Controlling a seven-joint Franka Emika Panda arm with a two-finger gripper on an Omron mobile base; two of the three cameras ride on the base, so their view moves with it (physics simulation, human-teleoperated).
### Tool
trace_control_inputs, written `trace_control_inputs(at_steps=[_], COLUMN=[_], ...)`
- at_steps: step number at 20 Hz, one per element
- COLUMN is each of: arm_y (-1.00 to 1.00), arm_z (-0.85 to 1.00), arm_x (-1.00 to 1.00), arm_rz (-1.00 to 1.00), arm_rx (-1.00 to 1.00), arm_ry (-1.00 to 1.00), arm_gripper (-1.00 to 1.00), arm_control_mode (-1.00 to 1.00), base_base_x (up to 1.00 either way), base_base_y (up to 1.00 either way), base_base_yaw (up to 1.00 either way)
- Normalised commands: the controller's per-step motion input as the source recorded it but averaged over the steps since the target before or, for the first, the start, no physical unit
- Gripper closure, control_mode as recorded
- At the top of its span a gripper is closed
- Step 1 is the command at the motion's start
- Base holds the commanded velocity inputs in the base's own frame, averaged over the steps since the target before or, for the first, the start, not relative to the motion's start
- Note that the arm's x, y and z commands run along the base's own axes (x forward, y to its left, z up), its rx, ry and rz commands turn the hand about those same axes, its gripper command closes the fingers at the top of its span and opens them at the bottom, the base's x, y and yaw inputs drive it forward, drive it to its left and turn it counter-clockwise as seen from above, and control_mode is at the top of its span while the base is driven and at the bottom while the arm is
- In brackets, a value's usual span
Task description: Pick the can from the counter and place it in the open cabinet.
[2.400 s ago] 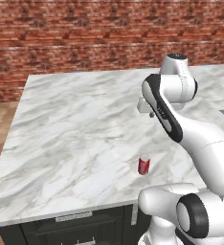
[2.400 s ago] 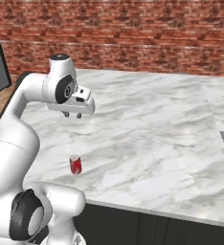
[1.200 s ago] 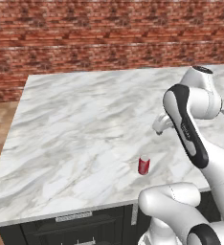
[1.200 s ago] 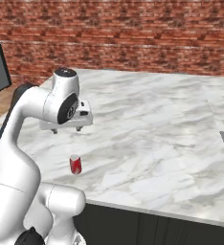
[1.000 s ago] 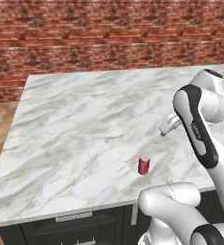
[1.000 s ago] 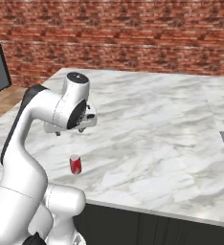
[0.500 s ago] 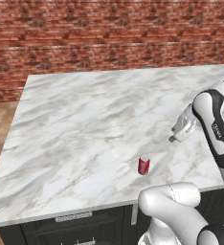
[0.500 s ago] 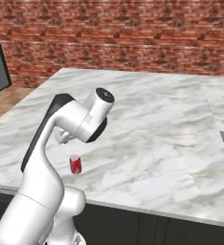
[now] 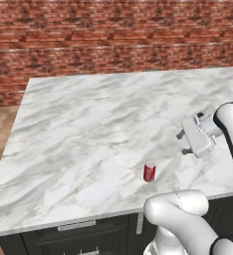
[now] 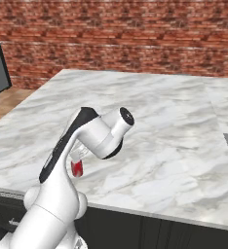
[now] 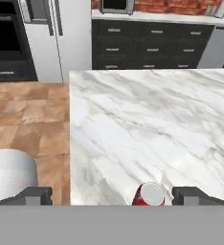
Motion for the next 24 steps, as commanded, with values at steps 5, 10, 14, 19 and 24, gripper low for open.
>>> trace_control_inputs(at_steps=[5, 10, 14, 19, 24], arm_y=[0.0, 0.0, 0.0, 0.0, 0.0], arm_z=[-0.12, -0.02, -0.01, 0.0, -0.11], arm_x=[0.0, 0.0, 0.0, 0.04, 0.17], arm_rz=[0.34, 0.29, 0.27, 0.11, 0.0], arm_rx=[0.04, 0.03, 0.04, 0.01, 0.01], arm_ry=[-0.38, -0.28, -0.24, -0.07, 0.0], arm_gripper=[-1.0, -1.0, -1.0, -1.0, -1.0], arm_control_mode=[-1.0, -1.0, -1.0, -1.0, -1.0], base_base_x=[0.0, 0.0, 0.0, 0.0, 0.0], base_base_y=[0.0, 0.0, 0.0, 0.0, 0.0], base_base_yaw=[0.0, 0.0, 0.0, 0.0, 0.0])
